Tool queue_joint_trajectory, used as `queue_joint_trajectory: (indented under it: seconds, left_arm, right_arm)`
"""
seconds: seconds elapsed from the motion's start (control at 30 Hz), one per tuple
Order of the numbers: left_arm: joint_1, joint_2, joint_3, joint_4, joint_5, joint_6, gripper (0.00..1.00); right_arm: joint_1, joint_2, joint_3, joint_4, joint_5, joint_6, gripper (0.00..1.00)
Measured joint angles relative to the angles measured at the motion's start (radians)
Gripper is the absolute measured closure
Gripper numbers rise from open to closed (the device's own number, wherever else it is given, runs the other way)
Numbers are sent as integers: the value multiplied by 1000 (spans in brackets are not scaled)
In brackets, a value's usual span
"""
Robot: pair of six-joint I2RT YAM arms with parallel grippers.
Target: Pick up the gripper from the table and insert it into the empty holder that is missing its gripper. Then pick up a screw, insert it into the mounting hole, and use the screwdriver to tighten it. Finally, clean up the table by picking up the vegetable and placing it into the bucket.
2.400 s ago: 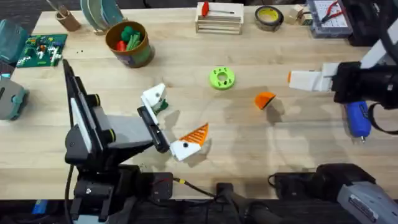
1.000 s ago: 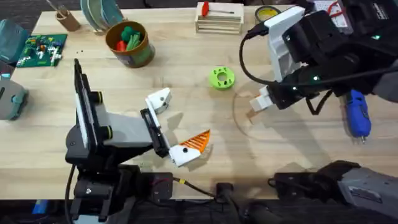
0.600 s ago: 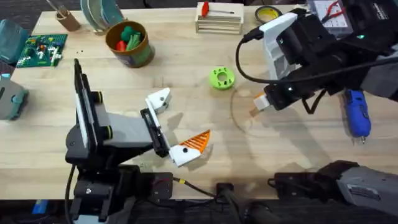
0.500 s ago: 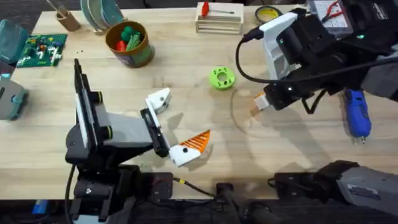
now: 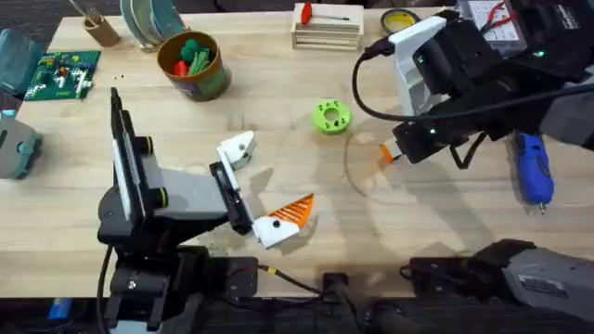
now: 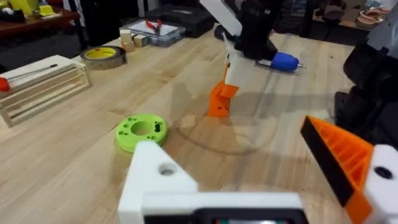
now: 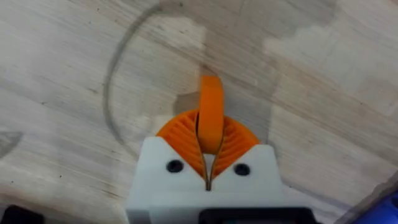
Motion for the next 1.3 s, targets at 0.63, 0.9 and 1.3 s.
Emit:
queue_joint_trajectory:
  seconds: [0.63, 0.9, 1.3]
  left_arm:
    - [0, 0, 0, 0, 0, 0, 8]
    - [0, 0, 0, 0, 0, 0, 8]
    - [0, 0, 0, 0, 3, -61, 8]
  right_arm:
    - [0, -457, 257, -166, -29, 127, 994]
    - [0, -638, -51, 238, -285, 320, 994]
    - [1, -521, -357, 698, -667, 729, 994]
